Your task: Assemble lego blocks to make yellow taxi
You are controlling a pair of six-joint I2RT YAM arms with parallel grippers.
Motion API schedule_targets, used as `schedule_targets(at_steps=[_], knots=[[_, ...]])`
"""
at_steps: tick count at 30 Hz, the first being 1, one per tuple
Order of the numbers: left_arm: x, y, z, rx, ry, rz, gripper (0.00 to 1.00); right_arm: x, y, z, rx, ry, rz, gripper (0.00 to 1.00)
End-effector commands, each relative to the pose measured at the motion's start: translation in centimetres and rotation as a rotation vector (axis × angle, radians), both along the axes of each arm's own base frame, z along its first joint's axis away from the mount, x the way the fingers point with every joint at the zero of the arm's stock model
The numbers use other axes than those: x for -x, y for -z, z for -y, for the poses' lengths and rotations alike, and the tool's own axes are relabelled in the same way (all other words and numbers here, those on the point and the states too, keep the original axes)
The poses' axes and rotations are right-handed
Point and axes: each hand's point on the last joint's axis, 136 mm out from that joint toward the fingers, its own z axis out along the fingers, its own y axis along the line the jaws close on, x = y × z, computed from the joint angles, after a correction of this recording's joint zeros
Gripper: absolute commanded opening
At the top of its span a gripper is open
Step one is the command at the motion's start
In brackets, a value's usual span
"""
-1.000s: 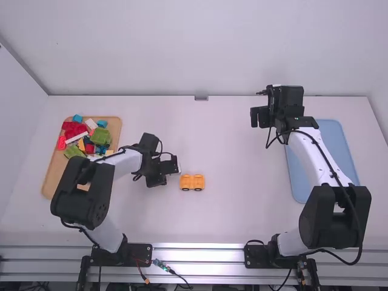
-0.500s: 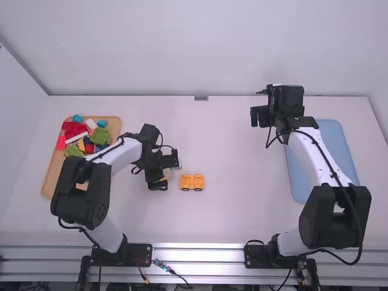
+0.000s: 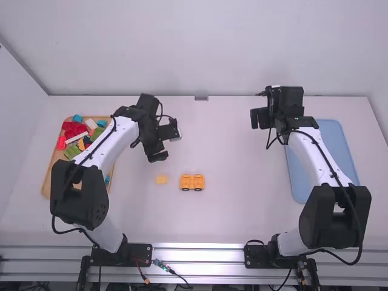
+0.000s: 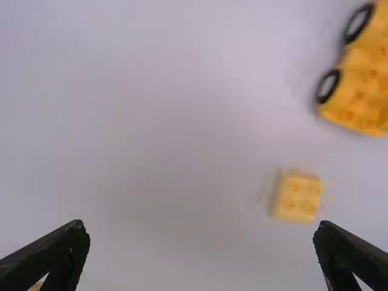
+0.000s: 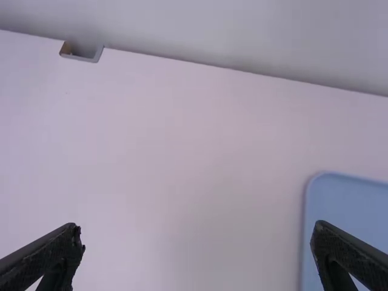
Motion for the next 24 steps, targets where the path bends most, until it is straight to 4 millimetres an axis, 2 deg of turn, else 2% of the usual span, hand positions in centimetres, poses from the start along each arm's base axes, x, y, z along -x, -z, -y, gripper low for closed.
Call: schedule_targets(at_steps=[1,4,8,12,15,18,22,24], knots=[[-1.1,-1.3,-2.0,-0.116,-0.045,0.075,0.99,-0.1,-2.3,0.0,0.023,-0.018,0.055,0.99],[-2.1,-1.5,-3.3,-0.197,-0.035,0.129,0.99,-0.1,-2.3,0.0,0.023,-0.018,0.054,0.99],[-3.0,-1.5,-3.4,-0.22,0.012,0.172,0.99,-0.1,-2.3,0.0,0.023,-0.018,0.054,0.99],[-4.2,-1.6,-2.6,-0.178,0.041,0.23,0.99,-0.3,-2.5,-0.1,0.017,-0.023,0.065,0.99],[-3.9,-1.3,-1.1,-0.09,0.153,0.224,0.99,-0.1,-2.3,-0.1,0.019,-0.024,0.054,0.99],[-3.6,-1.3,-0.8,-0.013,0.184,0.211,0.99,0.1,-2.1,-0.2,0.028,-0.043,0.048,0.99],[-2.0,-1.6,-0.1,0.162,0.261,0.169,0.99,1.2,-1.7,-2.7,0.022,-0.251,0.038,0.99],[-0.8,-2.1,0.3,0.273,0.318,0.151,0.99,2.3,-1.7,-4.7,0.017,-0.432,0.056,0.99]])
